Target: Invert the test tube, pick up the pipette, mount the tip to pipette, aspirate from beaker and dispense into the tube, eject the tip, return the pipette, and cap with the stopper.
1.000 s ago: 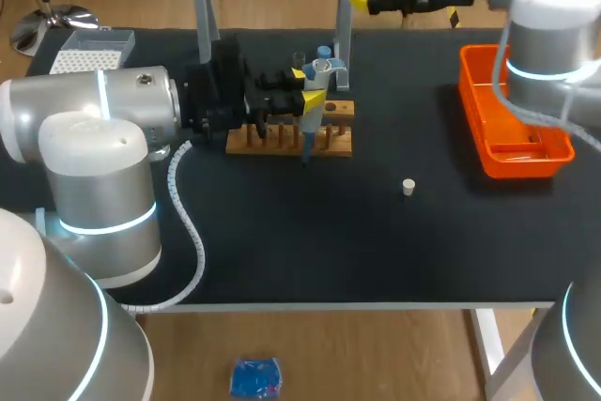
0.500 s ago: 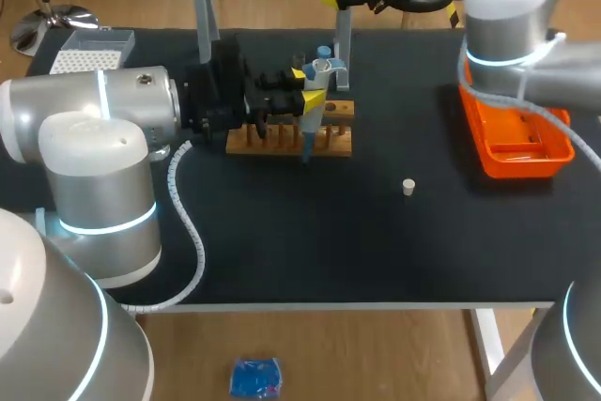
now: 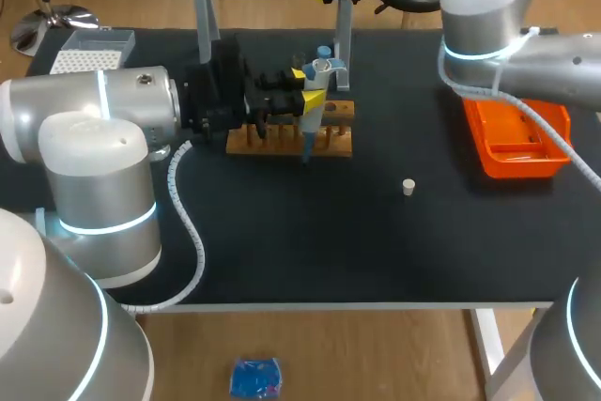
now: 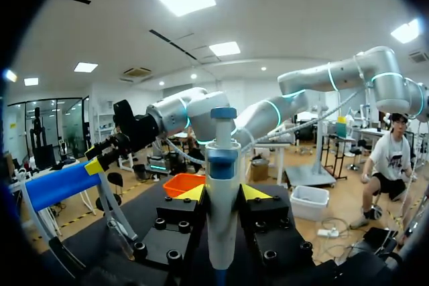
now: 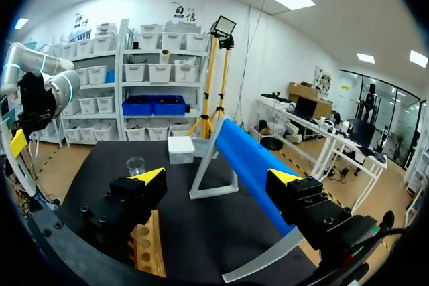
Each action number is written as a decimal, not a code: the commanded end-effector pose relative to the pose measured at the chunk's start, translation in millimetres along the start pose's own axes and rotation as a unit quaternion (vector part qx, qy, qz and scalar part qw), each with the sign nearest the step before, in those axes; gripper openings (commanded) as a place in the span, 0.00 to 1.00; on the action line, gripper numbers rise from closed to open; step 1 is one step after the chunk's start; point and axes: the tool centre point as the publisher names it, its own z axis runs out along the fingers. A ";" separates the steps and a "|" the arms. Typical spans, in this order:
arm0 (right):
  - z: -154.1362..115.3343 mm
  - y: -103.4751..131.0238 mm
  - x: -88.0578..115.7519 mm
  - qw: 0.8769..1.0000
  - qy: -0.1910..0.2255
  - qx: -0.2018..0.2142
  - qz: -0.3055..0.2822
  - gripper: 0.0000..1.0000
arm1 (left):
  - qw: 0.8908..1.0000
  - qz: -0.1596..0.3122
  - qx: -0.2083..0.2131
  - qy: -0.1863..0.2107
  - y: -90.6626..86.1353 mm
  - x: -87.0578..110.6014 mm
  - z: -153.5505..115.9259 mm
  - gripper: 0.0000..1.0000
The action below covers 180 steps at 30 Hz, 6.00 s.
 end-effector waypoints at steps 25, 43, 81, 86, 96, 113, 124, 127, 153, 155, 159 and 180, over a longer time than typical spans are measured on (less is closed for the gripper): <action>-0.1 0.0 -0.2 1.000 0.001 0.001 0.000 1.00 | 1.000 0.000 0.001 -0.001 0.7 0.4 0.1 0.00; -0.1 0.0 -0.2 1.000 0.001 0.001 0.000 1.00 | 0.999 -0.013 0.002 -0.036 2.0 -41.1 -47.4 0.00; -0.1 0.0 -0.2 1.000 0.001 0.001 0.000 1.00 | 0.979 -0.083 -0.053 -0.180 -9.2 -229.0 -127.5 0.00; -0.1 0.0 -0.2 1.000 0.001 0.001 0.000 1.00 | 0.975 -0.089 -0.055 -0.194 -11.6 -249.0 -123.4 0.00; -0.1 0.0 -0.2 1.000 0.001 0.001 0.000 1.00 | 0.965 -0.114 -0.060 -0.227 -6.0 -284.0 -104.1 0.00; -0.1 0.0 -0.2 1.000 0.001 0.001 0.000 1.00 | 0.945 -0.160 -0.072 -0.274 12.0 -319.2 -72.7 0.00; -0.1 0.0 -0.2 1.000 0.001 0.001 0.000 1.00 | 0.931 -0.171 -0.115 -0.300 18.8 -342.7 -57.3 0.00; -0.1 0.0 -0.2 1.000 0.001 0.001 0.000 1.00 | 0.927 -0.172 -0.130 -0.308 20.5 -348.2 -54.4 0.00; -0.1 0.0 -0.2 1.000 0.001 0.001 0.000 1.00 | 0.882 -0.202 -0.182 -0.384 32.0 -379.2 -63.0 0.00; -0.1 0.0 -0.2 1.000 0.001 0.001 0.000 1.00 | 0.880 -0.203 -0.187 -0.388 33.5 -379.8 -63.0 0.00; -0.1 0.0 -0.2 1.000 0.001 0.001 0.000 1.00 | 0.871 -0.209 -0.195 -0.399 37.7 -381.1 -63.2 0.00; -0.1 0.0 -0.2 1.000 0.001 0.001 0.000 1.00 | 0.860 -0.225 -0.209 -0.408 48.3 -394.5 -45.0 0.00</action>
